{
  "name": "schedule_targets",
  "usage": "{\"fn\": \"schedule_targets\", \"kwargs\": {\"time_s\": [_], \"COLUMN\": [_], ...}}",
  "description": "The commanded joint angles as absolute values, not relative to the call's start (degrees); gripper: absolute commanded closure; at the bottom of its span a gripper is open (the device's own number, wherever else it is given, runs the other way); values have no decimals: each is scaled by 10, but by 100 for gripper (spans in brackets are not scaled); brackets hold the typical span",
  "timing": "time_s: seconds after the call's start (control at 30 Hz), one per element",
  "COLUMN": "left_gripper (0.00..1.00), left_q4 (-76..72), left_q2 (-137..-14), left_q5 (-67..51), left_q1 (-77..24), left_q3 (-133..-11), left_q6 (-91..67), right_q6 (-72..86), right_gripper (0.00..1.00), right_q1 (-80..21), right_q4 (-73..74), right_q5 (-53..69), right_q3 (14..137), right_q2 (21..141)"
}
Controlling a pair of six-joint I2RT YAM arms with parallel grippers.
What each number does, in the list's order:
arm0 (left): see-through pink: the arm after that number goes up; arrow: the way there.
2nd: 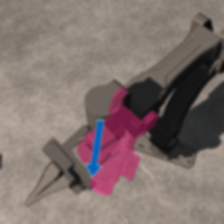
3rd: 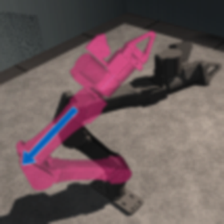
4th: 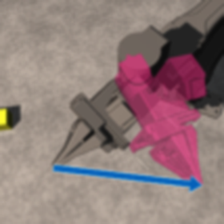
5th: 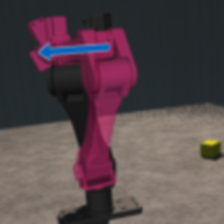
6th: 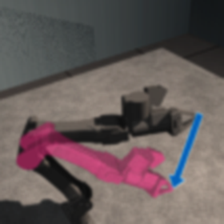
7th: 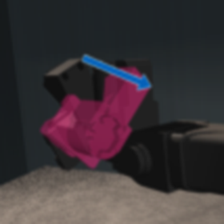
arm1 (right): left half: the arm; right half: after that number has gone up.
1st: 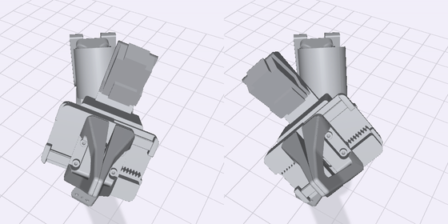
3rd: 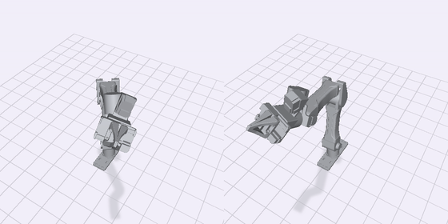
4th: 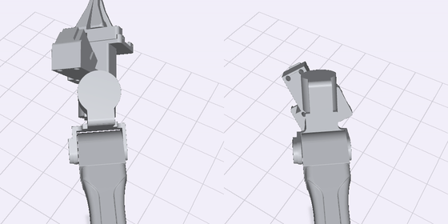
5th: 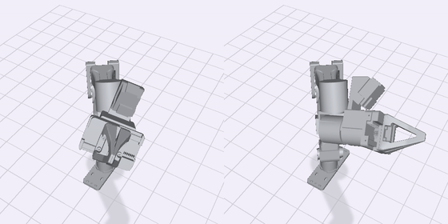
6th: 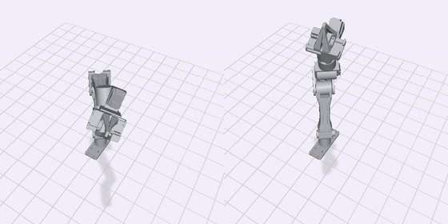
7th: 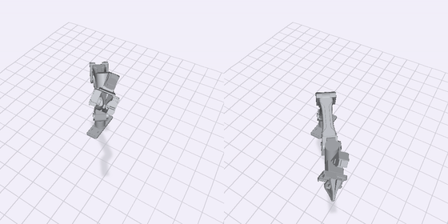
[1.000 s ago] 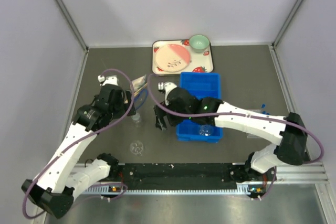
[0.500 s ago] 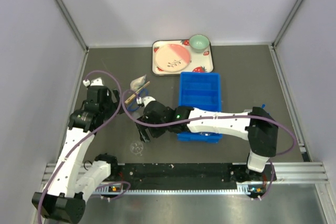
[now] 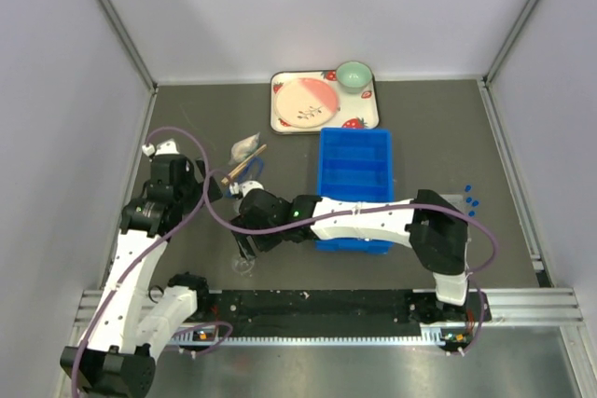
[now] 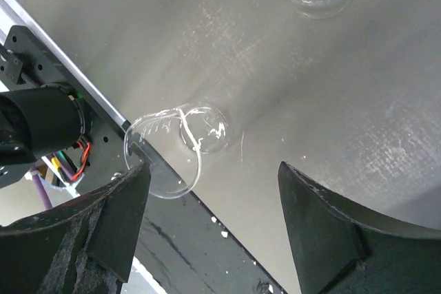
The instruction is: Organize the chemistry lab equipment
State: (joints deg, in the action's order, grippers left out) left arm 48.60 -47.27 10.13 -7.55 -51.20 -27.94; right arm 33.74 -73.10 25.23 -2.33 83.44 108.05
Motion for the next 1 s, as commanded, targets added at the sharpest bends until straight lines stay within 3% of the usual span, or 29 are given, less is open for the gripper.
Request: {"fn": "schedule_targets", "kwargs": {"time_s": [0.0,0.57,0.7,0.8,0.97], "left_gripper": [1,1,1,1,1], "left_q4": [462,462,464,465,466], "left_q2": [-456,-440,-438,-438,-434], "left_q5": [112,106,104,103,101], "left_q1": [-69,-61,-60,-60,-60], "left_q3": [-507,-505,-505,-504,-501], "left_q6": [-270,-272,-272,-272,-274], "right_q6": [342,350,350,347,344], "right_gripper": [26,43,54,71,83], "right_q1": [-744,-757,-757,-757,-756], "right_q4": [241,247,249,253,264], "right_q5": [-26,-32,-37,-40,-43], "right_q3": [871,876,880,886,903], "right_q2": [1105,1150,1157,1161,1179]}}
